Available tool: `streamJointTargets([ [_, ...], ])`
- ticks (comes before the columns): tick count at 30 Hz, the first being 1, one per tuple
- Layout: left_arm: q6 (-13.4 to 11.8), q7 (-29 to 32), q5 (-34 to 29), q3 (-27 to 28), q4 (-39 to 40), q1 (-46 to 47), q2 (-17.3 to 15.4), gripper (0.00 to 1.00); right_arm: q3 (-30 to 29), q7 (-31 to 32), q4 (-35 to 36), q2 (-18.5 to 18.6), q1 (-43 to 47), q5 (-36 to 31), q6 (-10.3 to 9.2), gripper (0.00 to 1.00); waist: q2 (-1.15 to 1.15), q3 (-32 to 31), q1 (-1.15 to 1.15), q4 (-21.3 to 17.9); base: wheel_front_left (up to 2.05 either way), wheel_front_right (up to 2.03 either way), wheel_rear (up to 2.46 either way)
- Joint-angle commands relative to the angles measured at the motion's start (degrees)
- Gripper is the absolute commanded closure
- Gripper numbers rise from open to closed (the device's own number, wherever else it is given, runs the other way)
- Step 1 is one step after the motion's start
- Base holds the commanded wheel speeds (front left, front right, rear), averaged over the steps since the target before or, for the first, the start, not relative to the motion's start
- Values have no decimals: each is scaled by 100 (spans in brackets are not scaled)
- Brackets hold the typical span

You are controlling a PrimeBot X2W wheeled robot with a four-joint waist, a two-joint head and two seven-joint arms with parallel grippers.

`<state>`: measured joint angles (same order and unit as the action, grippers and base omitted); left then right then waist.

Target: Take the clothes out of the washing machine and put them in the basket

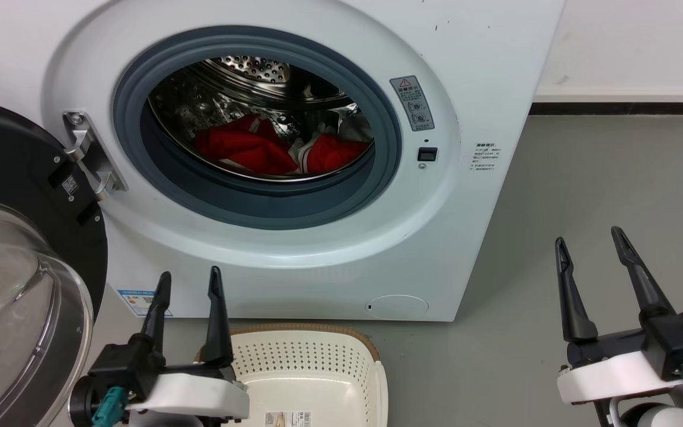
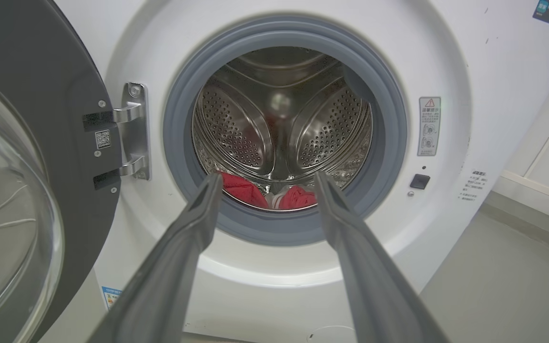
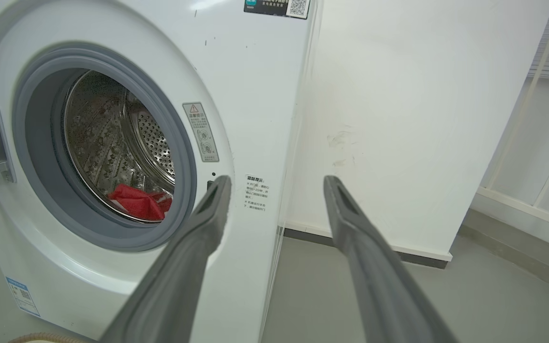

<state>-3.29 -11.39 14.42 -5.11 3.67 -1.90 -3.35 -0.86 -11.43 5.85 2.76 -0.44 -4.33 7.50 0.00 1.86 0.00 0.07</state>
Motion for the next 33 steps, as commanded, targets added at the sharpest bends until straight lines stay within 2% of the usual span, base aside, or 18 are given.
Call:
streamJointTargets([
  [1, -29, -53, -106, -35, 10, -11, -35, 0, 17, -47, 44, 20, 26, -154, -2, 0, 0, 1, 0, -2, 0, 0, 0],
  [7, -133, -117, -421, -204, -50, 5, -107, 0, 36, -120, 96, 20, 24, -450, -2, 0, 0, 17, 0, -12, 0, 0, 0],
  [10, -188, -159, -535, -272, -43, -7, -110, 0, -12, -152, 12, 19, 61, -300, -2, 0, 0, 22, 0, -16, 0, 0, 0],
  [14, -138, -201, -615, -300, -181, -84, -101, 0, -139, -195, -268, 19, 131, 107, -2, 0, 0, 19, 0, -16, 0, 0, 0],
  [23, -165, -304, -1027, -291, -426, -137, -81, 0, 1, -287, -726, 12, 165, -234, -3, 0, 0, 8, 0, -27, 0, 0, 0],
  [33, -48, -397, -1329, -257, -541, -183, -36, 0, 82, -389, -770, 12, 147, -703, -4, 0, 0, 23, 0, -40, 0, 0, 0],
])
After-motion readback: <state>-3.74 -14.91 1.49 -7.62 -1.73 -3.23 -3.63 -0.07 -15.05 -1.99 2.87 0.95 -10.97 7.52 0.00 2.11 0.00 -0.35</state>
